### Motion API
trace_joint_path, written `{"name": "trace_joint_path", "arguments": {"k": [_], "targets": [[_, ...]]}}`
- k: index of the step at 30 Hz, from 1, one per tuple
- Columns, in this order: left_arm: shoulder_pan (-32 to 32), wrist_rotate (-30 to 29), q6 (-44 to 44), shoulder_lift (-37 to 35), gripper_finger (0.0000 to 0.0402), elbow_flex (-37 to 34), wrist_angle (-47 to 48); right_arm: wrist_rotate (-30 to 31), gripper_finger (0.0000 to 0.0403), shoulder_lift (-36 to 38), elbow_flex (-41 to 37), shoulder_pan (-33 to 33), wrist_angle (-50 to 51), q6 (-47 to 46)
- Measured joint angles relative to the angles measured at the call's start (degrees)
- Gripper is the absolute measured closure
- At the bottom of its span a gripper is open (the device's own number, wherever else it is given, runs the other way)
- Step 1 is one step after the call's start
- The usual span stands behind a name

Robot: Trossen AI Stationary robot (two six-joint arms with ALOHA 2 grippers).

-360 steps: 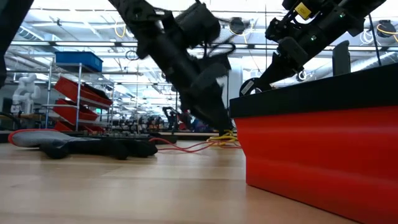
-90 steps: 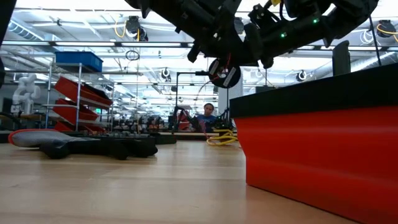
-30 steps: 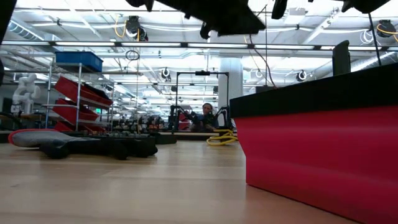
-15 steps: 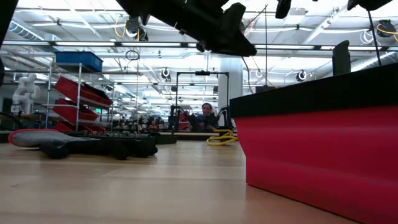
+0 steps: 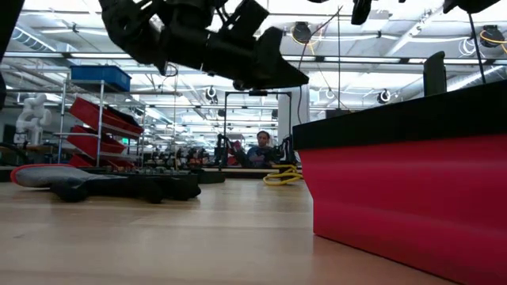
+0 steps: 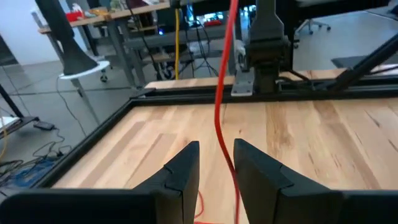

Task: Coil cords
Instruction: Coil the red wire onto the spool

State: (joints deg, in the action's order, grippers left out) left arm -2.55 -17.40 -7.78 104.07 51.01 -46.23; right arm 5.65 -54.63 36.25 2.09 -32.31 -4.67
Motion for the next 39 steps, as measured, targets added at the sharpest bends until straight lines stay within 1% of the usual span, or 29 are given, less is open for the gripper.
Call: {"name": "trace_joint_path", "arguments": {"k": [3,8,10,14,16,19,22,28,31,37,39], "targets": [[0.41,1.26,1.08,0.0,0.0295,-0.59,-0.02,0.01,0.0403,0.0,0.0,0.0,0.04,0.0],[0.68,1.41,1.4,0.0,0.0302,-0.95,0.2,0.02,0.0403,0.0,0.0,0.0,0.43,0.0],[0.76,1.26,1.41,0.0,0.0321,-0.95,-0.05,0.08,0.0403,0.0,0.0,0.02,0.46,0.0],[1.3,1.19,1.45,0.0,0.0384,-0.95,0.09,0.11,0.0403,0.0,0.0,0.02,0.52,0.0],[1.54,0.91,1.47,0.0,0.0393,-0.95,0.31,0.11,0.0403,0.0,0.0,0.02,0.88,0.0],[1.83,-1.57,1.47,0.0,0.0398,-0.94,1.96,0.11,0.0403,0.0,0.0,0.01,2.2,-0.01],[2.72,-2.73,1.47,-0.09,0.0399,-0.93,5.1,0.11,0.0403,0.0,0.0,-0.28,4.8,-0.28],[4.06,-3.03,1.67,-1.91,0.04,-0.93,10.29,0.45,0.0403,0.0,0.0,-1.07,11.97,-0.24],[4.02,-2.53,1.43,-4.42,0.04,-0.93,14.54,2.76,0.0403,0.0,0.0,-1.05,15.32,0.69],[3.65,-2.76,1.38,-11.79,0.0401,-0.89,27.6,5.76,0.0403,0.0,0.0,-1.05,21.21,3.39],[3.65,-2.72,1.37,-14.41,0.0401,-0.88,31.62,8.09,0.0403,0.0,0.0,-1.09,23.01,4.31]]}}
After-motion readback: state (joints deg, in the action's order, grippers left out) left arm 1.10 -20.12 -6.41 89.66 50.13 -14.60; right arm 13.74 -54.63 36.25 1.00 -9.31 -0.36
